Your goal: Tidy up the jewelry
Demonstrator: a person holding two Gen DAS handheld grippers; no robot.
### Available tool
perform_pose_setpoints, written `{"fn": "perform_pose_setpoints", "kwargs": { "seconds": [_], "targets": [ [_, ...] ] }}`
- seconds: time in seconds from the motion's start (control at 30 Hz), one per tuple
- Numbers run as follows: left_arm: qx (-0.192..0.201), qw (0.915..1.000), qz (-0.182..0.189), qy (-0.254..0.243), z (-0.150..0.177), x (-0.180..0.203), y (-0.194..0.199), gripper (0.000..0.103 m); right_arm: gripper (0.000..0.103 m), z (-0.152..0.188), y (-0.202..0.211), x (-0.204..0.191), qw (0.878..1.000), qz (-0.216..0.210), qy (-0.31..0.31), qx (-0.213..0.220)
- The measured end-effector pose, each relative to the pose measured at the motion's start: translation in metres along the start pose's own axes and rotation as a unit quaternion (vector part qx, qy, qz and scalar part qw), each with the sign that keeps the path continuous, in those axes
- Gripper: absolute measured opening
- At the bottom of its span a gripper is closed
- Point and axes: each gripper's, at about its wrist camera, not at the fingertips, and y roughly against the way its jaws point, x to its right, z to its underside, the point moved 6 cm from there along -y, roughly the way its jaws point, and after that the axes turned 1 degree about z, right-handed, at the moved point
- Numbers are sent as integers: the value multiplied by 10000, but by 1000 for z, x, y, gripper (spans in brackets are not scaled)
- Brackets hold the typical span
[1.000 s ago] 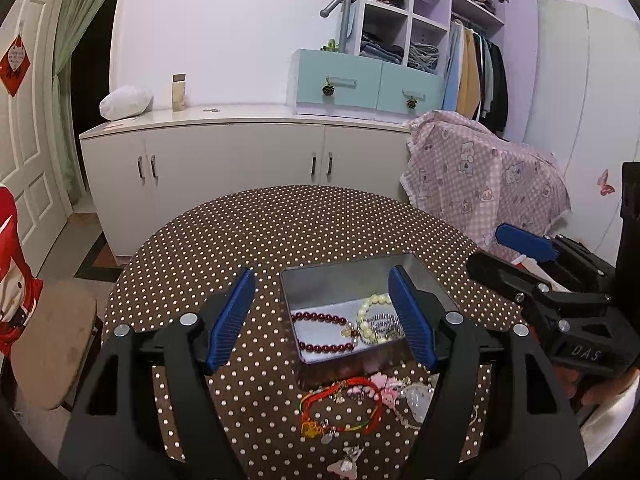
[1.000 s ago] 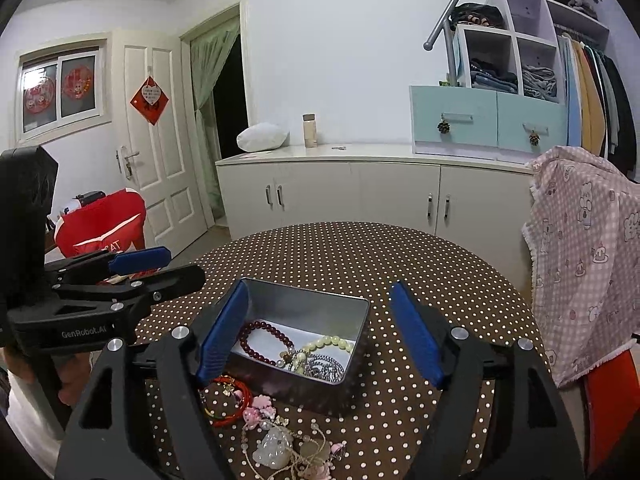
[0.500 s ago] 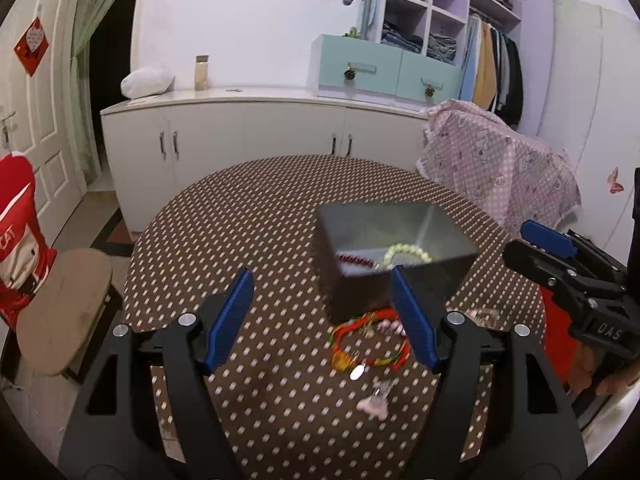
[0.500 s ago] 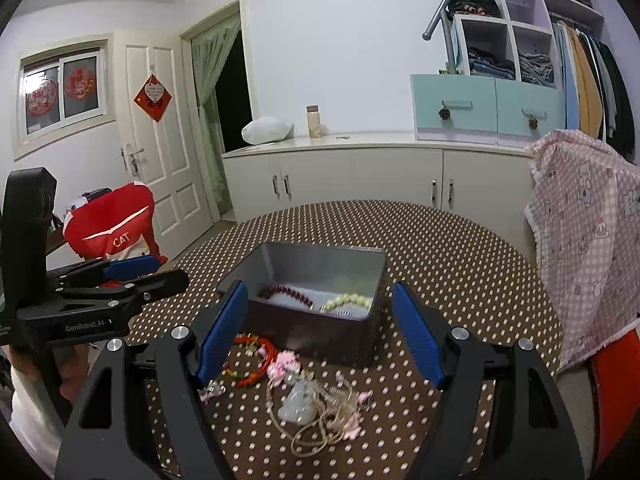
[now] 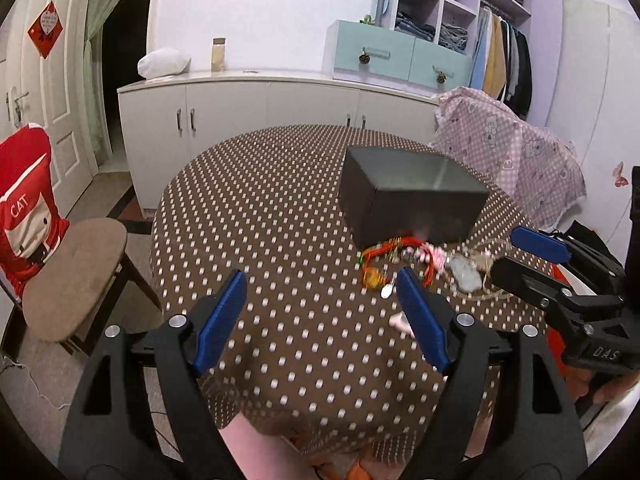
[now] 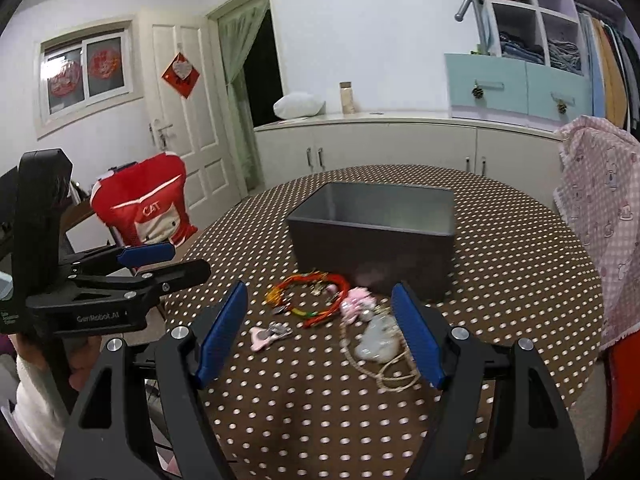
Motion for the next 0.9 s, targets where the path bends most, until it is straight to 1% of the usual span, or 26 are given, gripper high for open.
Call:
{"fn": "perform_pose_setpoints", "kwargs": {
  "seconds": [0.2, 0.3, 0.4, 0.57, 0.63, 0.7, 0.8, 0.87, 0.9],
  "targets": [
    [-99, 9999, 36, 56, 16, -6, 0, 77, 71, 12, -15, -16, 9997, -93, 89, -214],
    [-98, 9999, 52, 7, 21, -6, 0, 77, 70, 17, -22, -26, 9993, -122, 246, -256],
    [-74, 10000, 3, 0, 22, -11, 0, 78, 63, 20, -30, -29, 9992, -164, 259, -275],
    [-58, 9999, 110, 72, 29, -22, 1, 78, 51, 30, -44, -26, 9986, -138, 188, -484],
    [-68, 9999, 94, 84, 30, -27, 0, 78, 46, 32, -47, -27, 9986, -94, 211, -480],
    [-96, 9998, 127, 157, 32, -30, -2, 78, 44, 32, -48, -31, 9984, -52, 325, -455],
    [-141, 9993, 225, 257, 35, -31, -5, 78, 44, 35, -49, -39, 9970, 160, 637, -413],
    [-166, 9991, 278, 256, 37, -30, -7, 78, 34, 36, -49, -41, 9966, 101, 730, -380],
    [-178, 9991, 295, 249, 37, -29, -8, 78, 31, 37, -49, -42, 9966, 37, 730, -373]
  ]
}}
